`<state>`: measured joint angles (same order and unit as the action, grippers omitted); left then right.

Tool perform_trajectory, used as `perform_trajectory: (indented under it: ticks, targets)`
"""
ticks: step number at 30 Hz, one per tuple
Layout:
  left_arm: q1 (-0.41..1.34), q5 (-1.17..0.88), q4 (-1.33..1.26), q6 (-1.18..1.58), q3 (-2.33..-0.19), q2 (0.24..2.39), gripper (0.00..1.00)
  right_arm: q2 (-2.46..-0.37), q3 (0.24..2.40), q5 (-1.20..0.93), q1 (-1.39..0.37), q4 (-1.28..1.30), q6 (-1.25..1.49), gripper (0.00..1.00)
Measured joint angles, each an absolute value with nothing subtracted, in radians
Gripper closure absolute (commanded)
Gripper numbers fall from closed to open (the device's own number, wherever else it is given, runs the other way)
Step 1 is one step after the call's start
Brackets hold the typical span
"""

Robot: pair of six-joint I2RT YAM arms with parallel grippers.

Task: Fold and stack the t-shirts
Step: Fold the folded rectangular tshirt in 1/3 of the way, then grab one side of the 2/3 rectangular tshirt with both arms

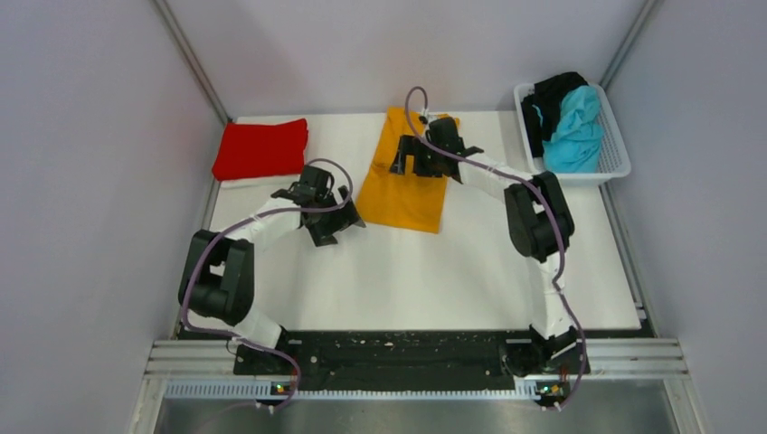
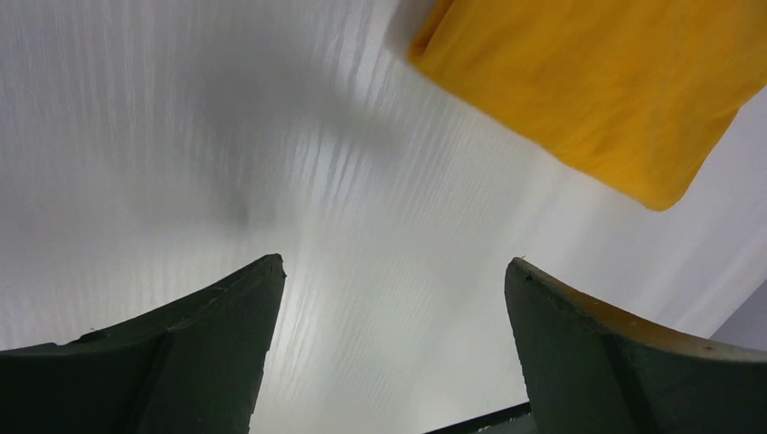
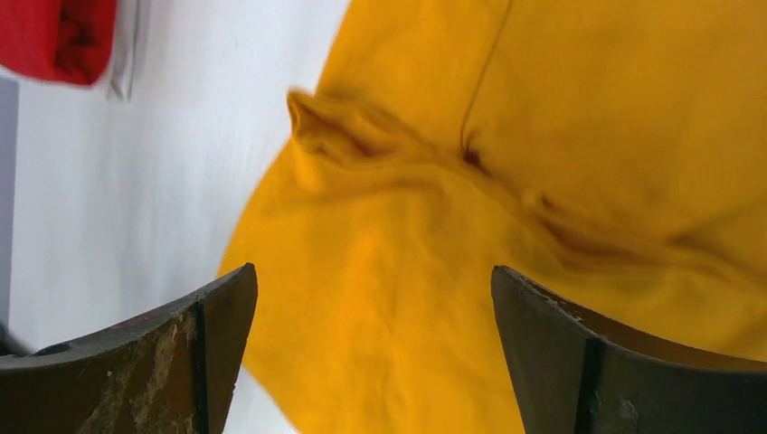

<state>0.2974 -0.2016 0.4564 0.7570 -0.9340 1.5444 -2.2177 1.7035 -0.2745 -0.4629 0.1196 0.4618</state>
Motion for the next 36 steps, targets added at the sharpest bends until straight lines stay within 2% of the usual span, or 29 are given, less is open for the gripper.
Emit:
perform_trajectory:
  ticks: [5, 9, 12, 15, 18, 21, 24, 31, 36]
  targets:
    - [0.295, -0.184, 0.456, 0.738, -1.1, 1.683, 0.25, -2.009, 1.454, -0.273, -0.463, 0.13, 0.442, 0.01]
    - [0.285, -0.183, 0.451, 0.723, -1.193, 1.77, 0.42, -1.766, 1.207, -0.245, -0.463, 0.137, 0.438, 0.01]
    - [0.278, -0.185, 0.449, 0.708, -1.222, 1.835, 0.58, -1.647, 1.075, -0.221, -0.463, 0.136, 0.441, 0.01]
    - [0.275, -0.185, 0.456, 0.7, -1.222, 1.883, 0.63, -1.594, 0.988, -0.194, -0.463, 0.143, 0.448, 0.01]
    - [0.273, -0.196, 0.457, 0.699, -1.233, 1.898, 0.79, -1.584, 0.933, -0.172, -0.463, 0.157, 0.461, 0.03]
    - [0.273, -0.208, 0.455, 0.696, -1.245, 1.919, 0.83, -1.584, 0.899, -0.166, -0.463, 0.166, 0.477, 0.06]
    - [0.271, -0.222, 0.454, 0.693, -1.256, 1.932, 0.99, -1.586, 0.895, -0.168, -0.463, 0.159, 0.492, 0.07]
    - [0.269, -0.256, 0.443, 0.688, -1.271, 1.949, 1.0, -1.627, 0.895, -0.182, -0.463, 0.127, 0.516, 0.12]
    - [0.269, -0.268, 0.391, 0.686, -1.232, 1.931, 1.0, -1.673, 0.899, -0.189, -0.468, 0.097, 0.521, 0.29]
